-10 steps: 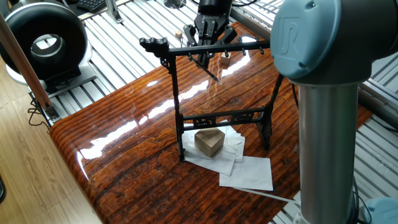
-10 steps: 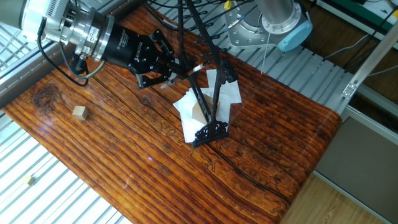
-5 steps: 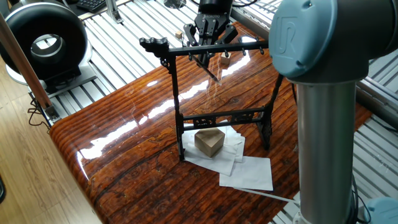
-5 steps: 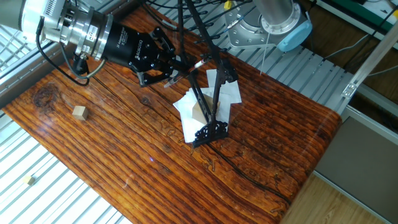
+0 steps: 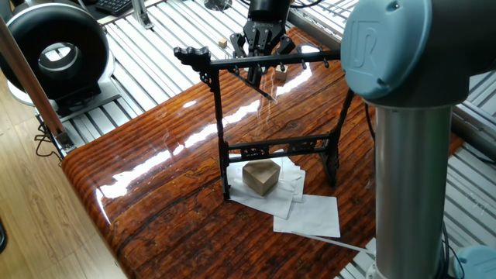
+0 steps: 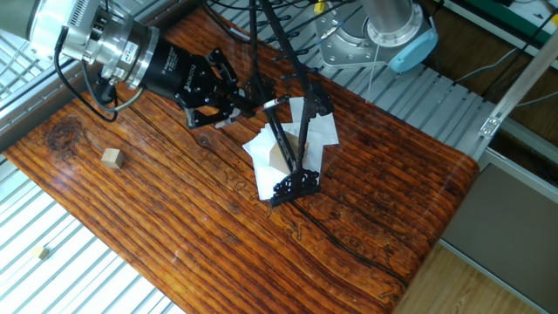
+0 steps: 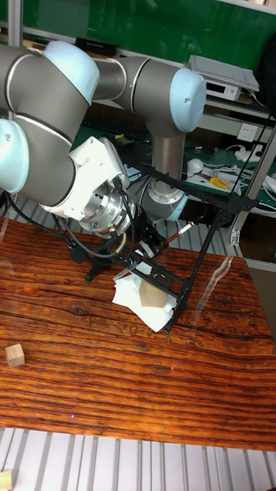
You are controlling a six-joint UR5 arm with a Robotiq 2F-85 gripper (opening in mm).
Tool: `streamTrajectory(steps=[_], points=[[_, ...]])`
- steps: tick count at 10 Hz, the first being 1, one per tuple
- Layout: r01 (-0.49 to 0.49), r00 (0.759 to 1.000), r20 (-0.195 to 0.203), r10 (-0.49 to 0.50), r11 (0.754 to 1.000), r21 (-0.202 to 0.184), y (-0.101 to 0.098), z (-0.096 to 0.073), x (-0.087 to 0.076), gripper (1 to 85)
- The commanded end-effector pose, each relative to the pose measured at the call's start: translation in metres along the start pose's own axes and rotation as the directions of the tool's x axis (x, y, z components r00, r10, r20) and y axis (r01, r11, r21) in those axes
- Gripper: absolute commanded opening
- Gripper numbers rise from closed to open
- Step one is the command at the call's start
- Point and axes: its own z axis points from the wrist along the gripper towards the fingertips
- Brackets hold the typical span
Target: Place the brush on the pen rack
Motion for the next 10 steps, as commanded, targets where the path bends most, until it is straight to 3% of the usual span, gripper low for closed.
streamTrajectory(steps=[1, 5, 10], points=[[0.007, 1.0, 0.012, -0.007, 1.0, -0.005, 0.002, -0.001, -0.004, 1.0], [0.009, 1.0, 0.025, -0.008, 0.999, -0.04, 0.012, -0.002, -0.006, 1.0], [0.013, 0.999, 0.037, -0.011, 0.999, -0.052, 0.012, -0.003, -0.006, 1.0]])
